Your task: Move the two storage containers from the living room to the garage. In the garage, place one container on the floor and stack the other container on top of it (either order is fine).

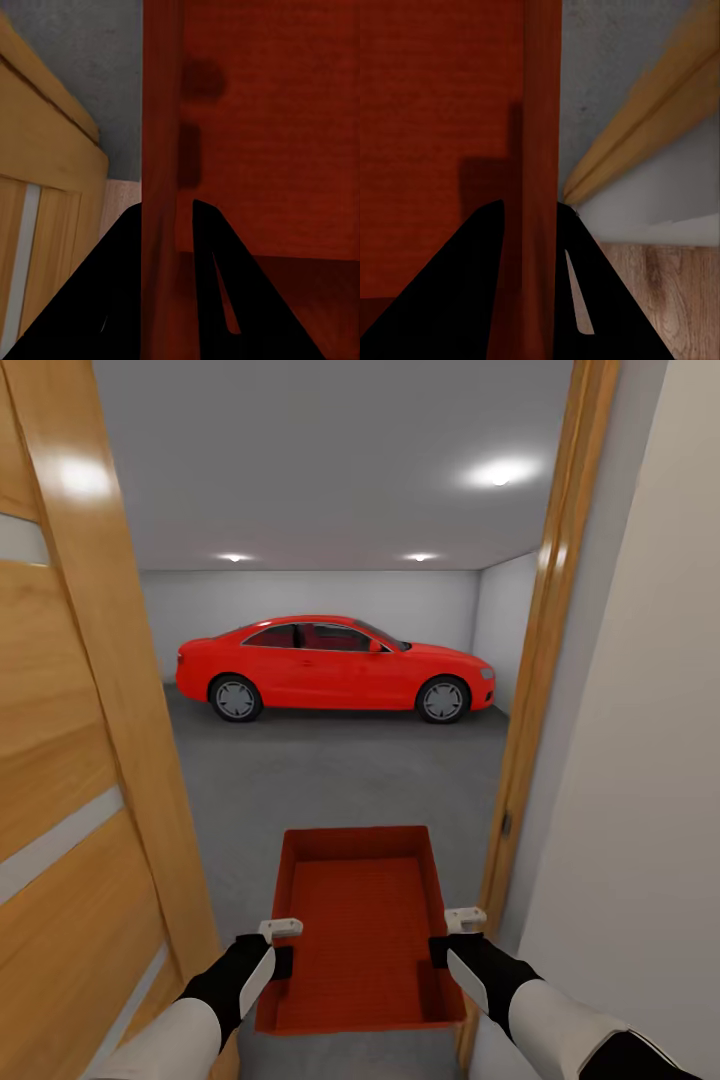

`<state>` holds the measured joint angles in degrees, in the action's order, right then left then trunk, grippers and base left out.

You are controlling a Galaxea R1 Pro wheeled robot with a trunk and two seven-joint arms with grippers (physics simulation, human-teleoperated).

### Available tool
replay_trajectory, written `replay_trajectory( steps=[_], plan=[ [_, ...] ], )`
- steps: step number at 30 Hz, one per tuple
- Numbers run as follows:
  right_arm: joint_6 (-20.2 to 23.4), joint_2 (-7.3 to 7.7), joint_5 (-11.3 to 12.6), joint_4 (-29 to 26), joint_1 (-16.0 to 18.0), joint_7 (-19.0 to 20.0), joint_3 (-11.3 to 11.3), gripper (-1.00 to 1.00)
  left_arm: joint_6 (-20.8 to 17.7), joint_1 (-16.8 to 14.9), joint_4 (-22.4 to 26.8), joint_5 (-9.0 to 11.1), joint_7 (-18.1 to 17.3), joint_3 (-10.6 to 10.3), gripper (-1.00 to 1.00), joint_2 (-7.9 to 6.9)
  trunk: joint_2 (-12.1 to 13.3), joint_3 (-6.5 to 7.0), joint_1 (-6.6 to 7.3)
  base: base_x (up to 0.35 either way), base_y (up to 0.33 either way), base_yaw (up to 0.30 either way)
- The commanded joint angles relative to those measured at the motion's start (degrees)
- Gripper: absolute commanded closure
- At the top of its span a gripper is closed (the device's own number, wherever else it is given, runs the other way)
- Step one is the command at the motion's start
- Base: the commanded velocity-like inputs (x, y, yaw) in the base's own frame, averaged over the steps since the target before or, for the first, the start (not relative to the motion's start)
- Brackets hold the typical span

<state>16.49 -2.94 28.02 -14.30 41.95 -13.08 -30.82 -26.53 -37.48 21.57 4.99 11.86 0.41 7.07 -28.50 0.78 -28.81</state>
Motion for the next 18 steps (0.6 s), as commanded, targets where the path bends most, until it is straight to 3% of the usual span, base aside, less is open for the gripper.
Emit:
replay_trajectory(
  steps=[1,18],
  plan=[
    [-1.38,0.04,0.02,-0.29,0.06,-0.37,-0.64,1.00,-0.48,0.04,-0.66,-0.89,0.89,-0.32,1.00,-2.77,-0.03,-0.01,-0.05,0.317,0.000,0.000],
    [-1.38,0.04,0.02,-0.29,0.06,-0.37,-0.64,1.00,-0.54,0.04,-0.66,-0.86,0.89,-0.32,1.00,-2.78,-0.03,-0.01,-0.05,0.320,0.000,0.000]
  ],
)
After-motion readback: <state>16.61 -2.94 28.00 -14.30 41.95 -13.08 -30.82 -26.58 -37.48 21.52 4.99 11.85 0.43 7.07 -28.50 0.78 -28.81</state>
